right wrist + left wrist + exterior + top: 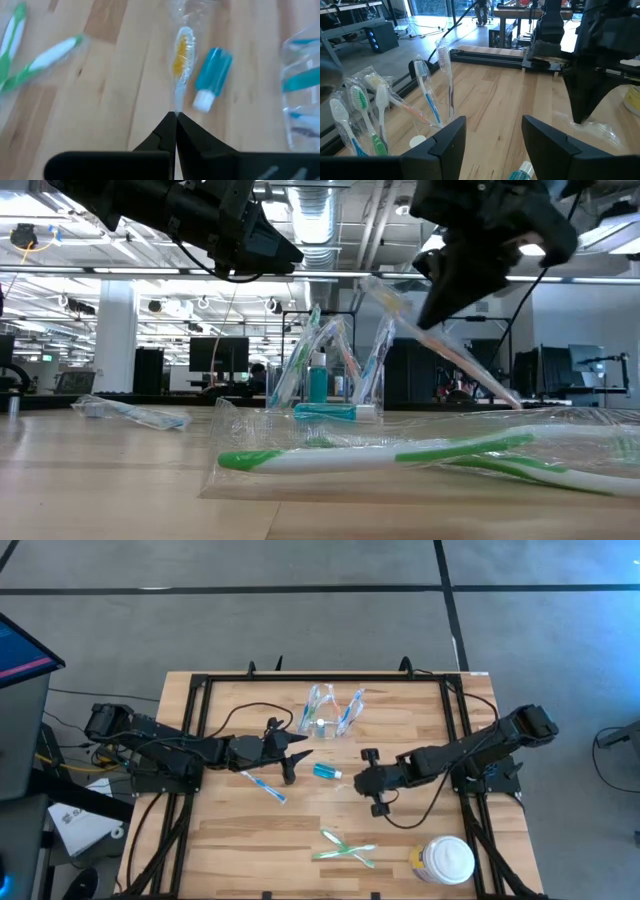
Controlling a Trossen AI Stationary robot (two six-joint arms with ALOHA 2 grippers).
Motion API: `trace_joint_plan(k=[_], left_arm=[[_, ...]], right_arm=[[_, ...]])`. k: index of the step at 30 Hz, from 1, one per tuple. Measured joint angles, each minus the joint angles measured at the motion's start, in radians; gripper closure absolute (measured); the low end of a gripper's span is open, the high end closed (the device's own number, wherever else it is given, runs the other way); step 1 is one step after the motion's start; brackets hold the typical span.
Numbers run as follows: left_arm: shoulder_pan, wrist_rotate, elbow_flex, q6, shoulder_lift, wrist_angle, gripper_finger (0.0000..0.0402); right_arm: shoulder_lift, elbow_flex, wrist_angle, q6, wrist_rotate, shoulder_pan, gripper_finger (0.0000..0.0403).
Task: Pick & Place toothbrushing station
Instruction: Put the orange toothbrush into the transparent organizer
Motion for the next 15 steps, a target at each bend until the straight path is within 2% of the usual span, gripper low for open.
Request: trace_joint_plan(k=[15], left_arm=[[0.0,0.0,0.0,0.0,0.0,0.0,0.0216]], right_arm=[[0.0,0.0,0.202,-0.025,0.061,-0.075,0.0403]])
